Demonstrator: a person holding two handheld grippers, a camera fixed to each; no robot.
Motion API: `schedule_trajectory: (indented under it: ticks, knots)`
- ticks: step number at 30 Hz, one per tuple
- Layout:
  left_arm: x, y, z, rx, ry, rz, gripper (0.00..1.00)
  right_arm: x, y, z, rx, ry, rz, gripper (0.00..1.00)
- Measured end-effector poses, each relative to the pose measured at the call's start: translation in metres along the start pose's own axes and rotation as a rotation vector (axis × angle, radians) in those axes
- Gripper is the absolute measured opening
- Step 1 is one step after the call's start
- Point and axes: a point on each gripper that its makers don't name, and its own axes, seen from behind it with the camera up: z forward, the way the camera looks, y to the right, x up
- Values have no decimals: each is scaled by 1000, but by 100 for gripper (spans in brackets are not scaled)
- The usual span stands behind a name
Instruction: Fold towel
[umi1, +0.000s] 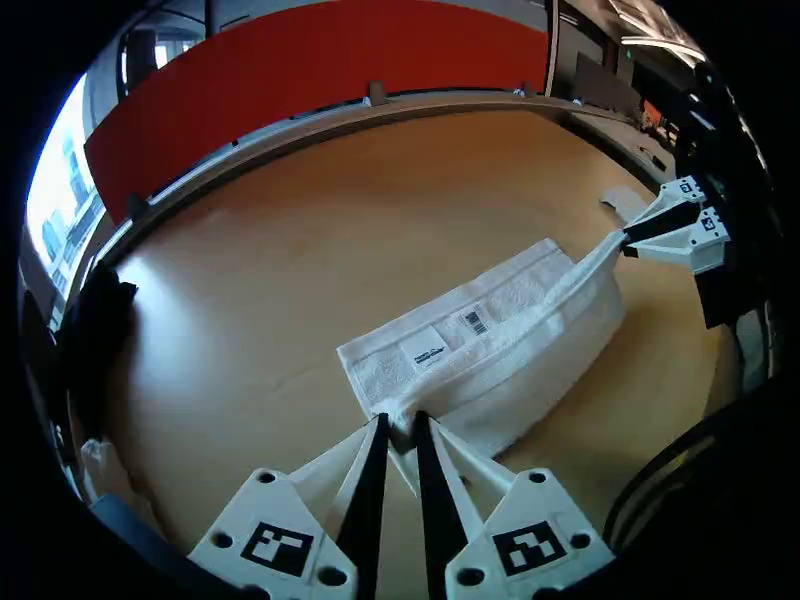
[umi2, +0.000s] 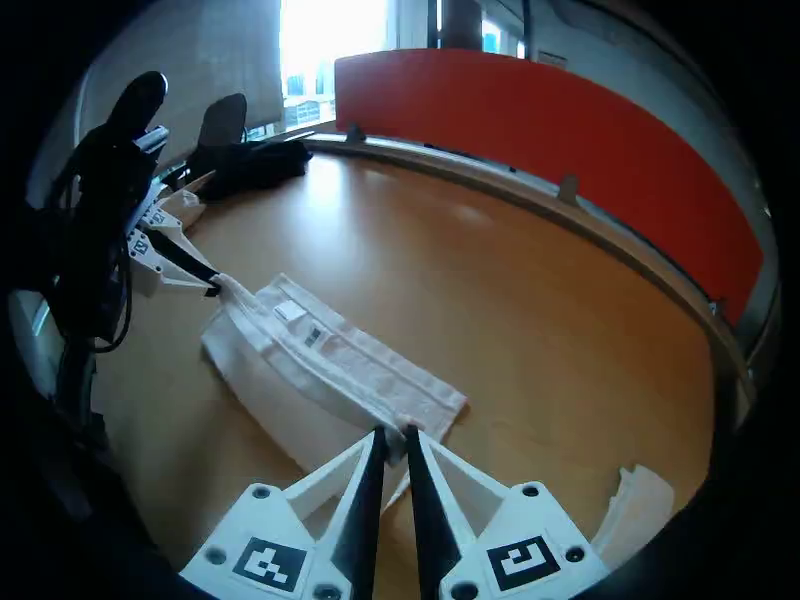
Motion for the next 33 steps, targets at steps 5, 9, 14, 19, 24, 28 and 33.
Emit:
schedule_trajectory:
  ticks: [5,9,14,19,24,28,33]
  knots:
    - [1,-3,11,6,-1,11,21,-6,5,7,-6,-15,4,16]
    - [-1,-5,18,12,-5,13,21,-10,8,13,-7,-22,19,16]
    - [-4,-7,27,15,-11,11,22,-15,13,22,-13,-31,36,16]
    - [-7,-8,35,26,-13,9,24,-19,17,28,-24,-42,43,17]
    - [-6,-10,40,37,-7,8,29,-24,21,32,-41,-53,46,21]
    - [-4,-13,44,49,-4,18,33,-28,25,35,-52,-65,52,31]
    - [-2,-15,47,64,-1,35,37,-31,29,38,-67,-73,60,38]
